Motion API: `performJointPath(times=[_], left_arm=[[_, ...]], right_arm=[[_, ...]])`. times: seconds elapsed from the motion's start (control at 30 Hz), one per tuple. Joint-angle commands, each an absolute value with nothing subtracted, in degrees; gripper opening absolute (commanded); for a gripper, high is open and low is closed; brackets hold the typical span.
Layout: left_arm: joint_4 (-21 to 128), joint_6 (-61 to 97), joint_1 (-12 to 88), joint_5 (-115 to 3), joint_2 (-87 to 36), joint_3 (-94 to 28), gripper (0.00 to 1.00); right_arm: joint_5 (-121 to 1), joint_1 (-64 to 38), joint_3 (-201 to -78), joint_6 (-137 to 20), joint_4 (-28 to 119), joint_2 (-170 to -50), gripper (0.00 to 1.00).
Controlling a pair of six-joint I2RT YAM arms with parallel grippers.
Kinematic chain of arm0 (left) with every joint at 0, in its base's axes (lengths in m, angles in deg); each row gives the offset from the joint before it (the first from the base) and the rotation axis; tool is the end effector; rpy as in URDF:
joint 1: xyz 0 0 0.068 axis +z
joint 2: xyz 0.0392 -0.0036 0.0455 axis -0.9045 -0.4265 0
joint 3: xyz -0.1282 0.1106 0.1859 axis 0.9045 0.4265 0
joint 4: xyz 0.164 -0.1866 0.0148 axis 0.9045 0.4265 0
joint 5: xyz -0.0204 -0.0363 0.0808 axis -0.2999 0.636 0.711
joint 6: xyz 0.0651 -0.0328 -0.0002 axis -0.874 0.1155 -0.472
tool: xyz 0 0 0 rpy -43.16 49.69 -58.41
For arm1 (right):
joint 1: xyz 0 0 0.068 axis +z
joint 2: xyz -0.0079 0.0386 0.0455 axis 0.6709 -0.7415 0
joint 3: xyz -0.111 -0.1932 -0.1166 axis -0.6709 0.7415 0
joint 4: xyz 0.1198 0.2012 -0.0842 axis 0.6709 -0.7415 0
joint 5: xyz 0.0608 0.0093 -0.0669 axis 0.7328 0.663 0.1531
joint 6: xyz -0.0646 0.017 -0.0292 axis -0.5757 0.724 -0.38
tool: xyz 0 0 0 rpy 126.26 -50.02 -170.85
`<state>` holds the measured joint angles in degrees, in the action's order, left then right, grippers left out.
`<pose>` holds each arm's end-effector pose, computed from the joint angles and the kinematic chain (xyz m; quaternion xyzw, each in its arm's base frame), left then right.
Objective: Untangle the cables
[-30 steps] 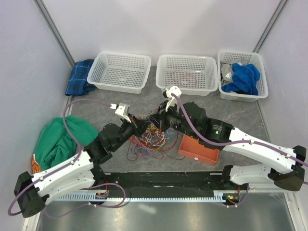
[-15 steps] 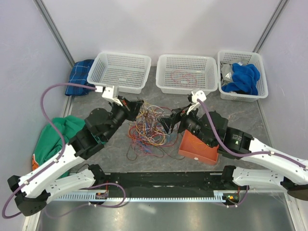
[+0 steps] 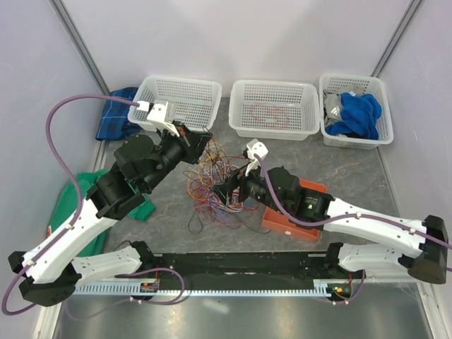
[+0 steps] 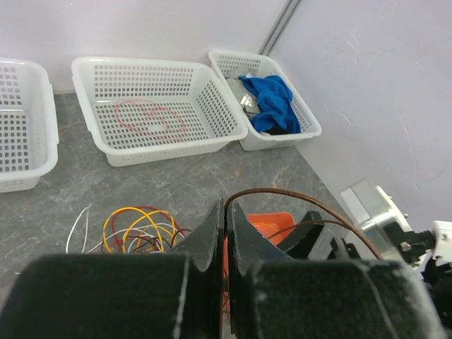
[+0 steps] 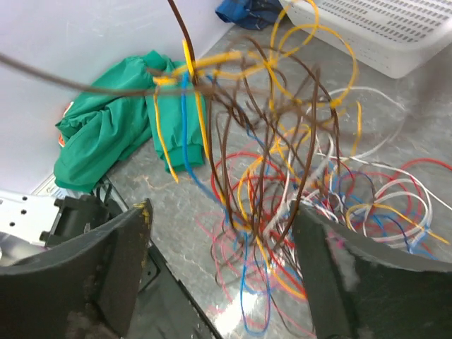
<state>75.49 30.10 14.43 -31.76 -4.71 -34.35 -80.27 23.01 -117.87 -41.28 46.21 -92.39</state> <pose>0.1491 -0.1536 0.4397 0.0658 0.7110 -0.3389 0.6126 0.1306 0.2501 0.3284 -0.1975 0.7359 0.3904 0.5168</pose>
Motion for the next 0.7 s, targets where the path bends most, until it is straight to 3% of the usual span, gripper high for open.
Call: performJointPath(times=[0.0,0.03,0.07,0.13,0.17,0.2,0.67], left_arm=[[77.0,28.9,14.7,-35.0,-5.1,-37.3,0.02],[77.1,29.0,14.7,-35.1,-5.1,-37.3,0.02],[77.3,29.0,14.7,-35.2,-5.2,-37.4,0.02],[77.7,28.4,14.7,-34.4,-5.6,-38.4,0.02],[78.3,28.0,14.7,-34.0,-5.8,-39.2,0.02],[78.5,27.5,14.7,-33.5,-5.9,-40.1,0.02],[79.1,15.1,14.7,-25.7,-15.8,-71.6,0.02]], right_arm=[[-80.1,23.3,-119.2,-42.5,54.7,-96.4,0.79],[-80.7,23.2,-119.2,-42.5,55.8,-98.3,0.72],[-80.9,23.3,-119.1,-43.0,56.2,-99.1,0.52],[-82.1,23.1,-118.3,-42.6,56.5,-101.4,0.28],[-82.9,22.9,-117.8,-41.6,56.5,-101.8,0.09],[-83.4,22.8,-116.1,-41.0,56.6,-102.0,0.02],[-86.7,20.8,-104.0,-32.0,56.4,-108.4,0.0]])
